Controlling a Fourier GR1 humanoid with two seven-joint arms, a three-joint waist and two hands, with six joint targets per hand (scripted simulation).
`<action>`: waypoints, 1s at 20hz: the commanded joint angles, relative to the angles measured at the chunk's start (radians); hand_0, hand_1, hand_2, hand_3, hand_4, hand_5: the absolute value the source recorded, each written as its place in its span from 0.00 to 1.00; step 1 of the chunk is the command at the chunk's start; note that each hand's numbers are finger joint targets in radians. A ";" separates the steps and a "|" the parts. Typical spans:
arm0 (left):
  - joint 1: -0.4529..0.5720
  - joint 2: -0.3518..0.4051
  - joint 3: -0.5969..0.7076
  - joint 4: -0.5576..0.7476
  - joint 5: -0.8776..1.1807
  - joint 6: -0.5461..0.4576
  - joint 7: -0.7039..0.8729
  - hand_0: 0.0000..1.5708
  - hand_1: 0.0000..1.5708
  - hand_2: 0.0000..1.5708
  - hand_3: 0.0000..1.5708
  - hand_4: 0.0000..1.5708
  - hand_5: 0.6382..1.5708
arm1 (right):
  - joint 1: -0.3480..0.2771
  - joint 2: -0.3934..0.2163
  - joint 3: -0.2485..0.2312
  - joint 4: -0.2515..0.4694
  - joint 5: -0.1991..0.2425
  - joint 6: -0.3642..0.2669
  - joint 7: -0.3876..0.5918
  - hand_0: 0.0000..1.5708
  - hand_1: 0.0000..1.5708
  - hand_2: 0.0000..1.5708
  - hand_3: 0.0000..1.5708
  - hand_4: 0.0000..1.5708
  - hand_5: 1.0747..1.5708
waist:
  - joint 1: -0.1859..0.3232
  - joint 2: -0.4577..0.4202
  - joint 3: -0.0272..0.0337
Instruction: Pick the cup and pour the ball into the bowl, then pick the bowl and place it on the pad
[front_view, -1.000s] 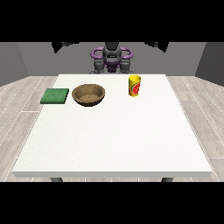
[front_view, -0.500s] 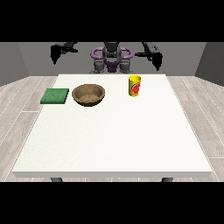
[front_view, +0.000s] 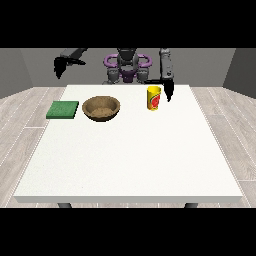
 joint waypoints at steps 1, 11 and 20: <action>-0.052 0.012 0.026 0.195 -0.011 0.006 -0.139 0.00 0.00 0.00 0.00 0.00 0.94 | 0.004 -0.016 -0.005 0.006 -0.007 0.031 -0.007 0.00 0.00 0.00 0.00 0.00 1.00 | -0.020 0.014 -0.0002; -0.215 0.016 0.060 0.455 -0.007 0.079 -0.268 0.00 0.00 0.00 0.00 0.00 0.95 | -0.019 0.010 0.012 0.097 0.032 0.038 -0.098 0.00 0.00 0.00 0.00 0.00 1.00 | -0.028 0.037 -0.0002; -0.198 0.013 0.024 0.512 -0.138 0.328 -0.410 0.82 0.82 1.00 1.00 0.89 0.68 | -0.058 -0.019 0.008 0.074 0.033 0.057 -0.119 0.00 0.00 0.00 0.00 0.00 1.00 | -0.090 0.117 -0.0001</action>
